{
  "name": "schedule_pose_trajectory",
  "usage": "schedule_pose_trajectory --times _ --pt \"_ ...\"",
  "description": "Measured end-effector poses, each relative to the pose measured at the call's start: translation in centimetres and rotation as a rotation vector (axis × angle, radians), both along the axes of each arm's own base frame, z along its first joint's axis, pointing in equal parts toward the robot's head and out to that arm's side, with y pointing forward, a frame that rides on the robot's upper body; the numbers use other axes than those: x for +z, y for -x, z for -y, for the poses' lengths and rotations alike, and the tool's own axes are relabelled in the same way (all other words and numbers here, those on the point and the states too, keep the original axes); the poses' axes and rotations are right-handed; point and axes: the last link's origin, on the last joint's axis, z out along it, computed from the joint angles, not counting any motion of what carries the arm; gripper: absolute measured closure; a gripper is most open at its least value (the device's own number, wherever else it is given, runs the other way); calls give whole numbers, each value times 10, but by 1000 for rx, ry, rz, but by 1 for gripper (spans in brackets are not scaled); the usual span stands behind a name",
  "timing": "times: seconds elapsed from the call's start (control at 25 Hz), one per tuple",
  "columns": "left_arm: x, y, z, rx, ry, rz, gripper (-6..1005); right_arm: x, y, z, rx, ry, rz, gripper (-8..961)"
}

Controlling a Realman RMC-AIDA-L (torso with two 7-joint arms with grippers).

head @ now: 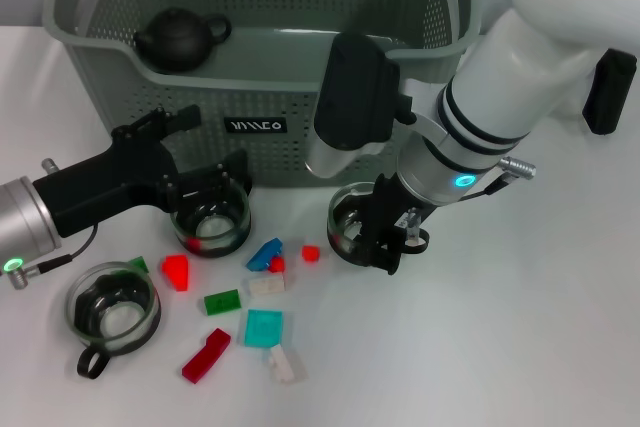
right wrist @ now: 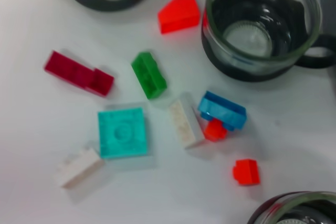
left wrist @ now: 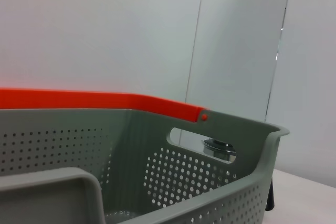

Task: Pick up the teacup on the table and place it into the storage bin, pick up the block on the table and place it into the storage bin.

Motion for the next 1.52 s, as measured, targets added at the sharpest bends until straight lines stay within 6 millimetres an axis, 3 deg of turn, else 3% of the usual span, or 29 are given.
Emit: schedule_pose_trajectory --times 0.72,1.08,1.52 --pt "1 5 3 11 4 -17 64 40 14 5 -109 1 -36 901" --pt "2 5 35 -125 124 -42 65 95 49 12 -68 -36 -178 899" --pt "1 6 39 -132 146 -50 64 148 94 1 -12 -133 -396 899"
